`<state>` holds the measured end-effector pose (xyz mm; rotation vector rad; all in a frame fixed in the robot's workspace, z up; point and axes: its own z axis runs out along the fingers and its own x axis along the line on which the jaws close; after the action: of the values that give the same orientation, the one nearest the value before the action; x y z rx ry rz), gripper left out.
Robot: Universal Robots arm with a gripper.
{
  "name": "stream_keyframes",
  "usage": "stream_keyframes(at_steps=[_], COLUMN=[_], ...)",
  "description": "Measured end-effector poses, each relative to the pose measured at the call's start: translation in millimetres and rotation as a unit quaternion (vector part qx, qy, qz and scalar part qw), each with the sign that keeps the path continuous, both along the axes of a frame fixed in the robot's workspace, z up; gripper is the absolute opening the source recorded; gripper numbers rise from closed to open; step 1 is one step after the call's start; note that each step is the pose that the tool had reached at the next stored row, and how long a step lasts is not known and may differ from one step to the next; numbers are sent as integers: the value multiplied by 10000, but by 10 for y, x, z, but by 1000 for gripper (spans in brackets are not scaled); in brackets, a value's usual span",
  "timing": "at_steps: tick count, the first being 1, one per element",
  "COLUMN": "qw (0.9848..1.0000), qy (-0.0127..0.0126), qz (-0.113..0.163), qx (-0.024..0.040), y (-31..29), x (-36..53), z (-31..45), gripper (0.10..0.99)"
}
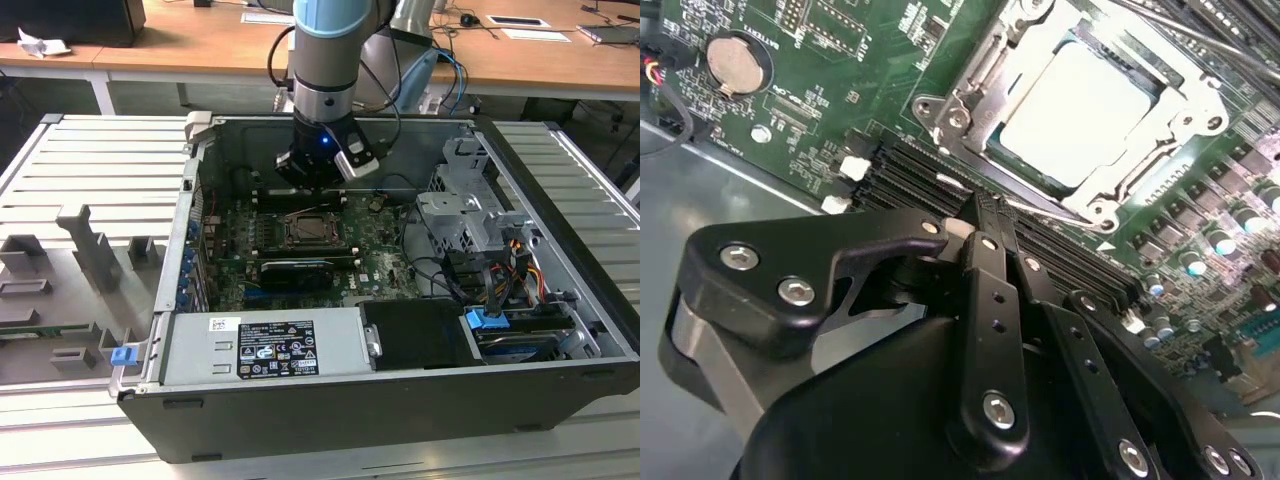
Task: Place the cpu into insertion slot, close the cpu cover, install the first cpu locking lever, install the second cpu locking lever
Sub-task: 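Install the first cpu locking lever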
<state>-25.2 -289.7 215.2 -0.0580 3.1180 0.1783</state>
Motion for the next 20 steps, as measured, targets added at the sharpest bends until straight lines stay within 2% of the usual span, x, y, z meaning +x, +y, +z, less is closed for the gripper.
stream_keyframes(at_steps=[7, 13, 20], qw=[10000, 10000, 10000], qy=[0, 0, 1], qz=[0, 0, 0], qx=[0, -5, -97], y=[8, 8, 8], x=[51, 60, 62], z=[-57, -89, -119], gripper=[106, 106, 106])
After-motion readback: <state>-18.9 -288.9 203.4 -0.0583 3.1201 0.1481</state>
